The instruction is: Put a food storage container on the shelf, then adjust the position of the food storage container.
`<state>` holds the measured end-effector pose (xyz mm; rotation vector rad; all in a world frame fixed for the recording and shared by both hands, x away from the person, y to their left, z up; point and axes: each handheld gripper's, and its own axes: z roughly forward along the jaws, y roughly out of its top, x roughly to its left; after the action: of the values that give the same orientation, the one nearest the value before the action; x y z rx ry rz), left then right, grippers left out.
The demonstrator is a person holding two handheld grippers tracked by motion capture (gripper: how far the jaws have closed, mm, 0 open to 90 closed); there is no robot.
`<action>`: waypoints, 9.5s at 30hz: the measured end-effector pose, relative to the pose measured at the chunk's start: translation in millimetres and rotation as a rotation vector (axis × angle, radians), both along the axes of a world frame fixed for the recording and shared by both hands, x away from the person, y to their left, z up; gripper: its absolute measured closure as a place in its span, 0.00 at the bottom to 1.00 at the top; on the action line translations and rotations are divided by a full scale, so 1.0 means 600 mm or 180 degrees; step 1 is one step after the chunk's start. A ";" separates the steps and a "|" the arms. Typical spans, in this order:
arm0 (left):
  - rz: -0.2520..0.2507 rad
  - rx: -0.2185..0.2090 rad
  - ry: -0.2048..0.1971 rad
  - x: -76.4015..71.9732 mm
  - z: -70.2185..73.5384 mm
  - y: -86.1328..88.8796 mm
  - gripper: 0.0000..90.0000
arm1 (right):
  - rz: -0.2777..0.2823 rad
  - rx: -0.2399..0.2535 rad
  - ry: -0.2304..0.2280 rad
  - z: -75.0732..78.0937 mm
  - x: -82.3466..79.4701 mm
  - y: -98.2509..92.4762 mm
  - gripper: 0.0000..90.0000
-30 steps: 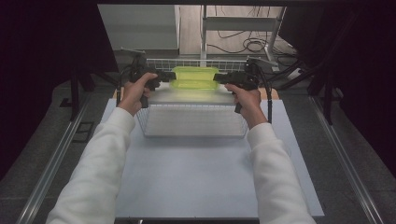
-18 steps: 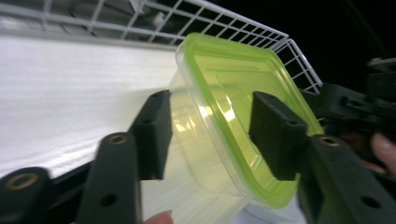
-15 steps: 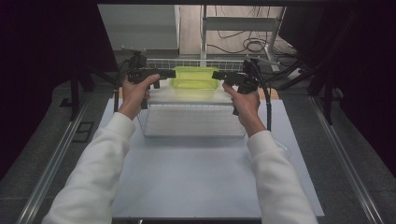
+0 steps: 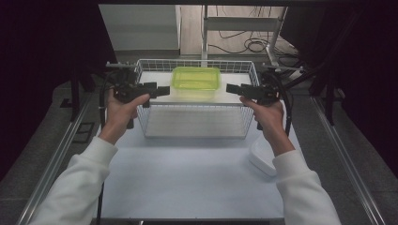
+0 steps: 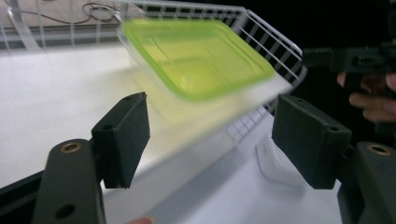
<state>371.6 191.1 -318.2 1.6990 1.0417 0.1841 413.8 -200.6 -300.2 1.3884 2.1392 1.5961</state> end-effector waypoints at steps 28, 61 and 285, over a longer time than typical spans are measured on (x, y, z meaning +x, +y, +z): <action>-0.0415 0.0517 0.0333 -0.161 -0.177 -0.010 0.30 | 0.0679 -0.0892 0.0252 -0.158 -0.163 -0.067 0.35; -0.0471 0.0928 0.0602 -0.157 -0.245 -0.025 0.31 | 0.0568 -0.1319 0.0449 -0.210 -0.147 -0.085 0.46; -0.0454 0.0899 0.0679 -0.150 -0.263 -0.020 0.31 | 0.1078 -0.2177 0.0436 -0.287 -0.160 0.097 0.99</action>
<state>281.6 179.4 -476.2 2.0770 1.0831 0.0598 318.0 -142.2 -472.3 0.9641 2.7327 0.6987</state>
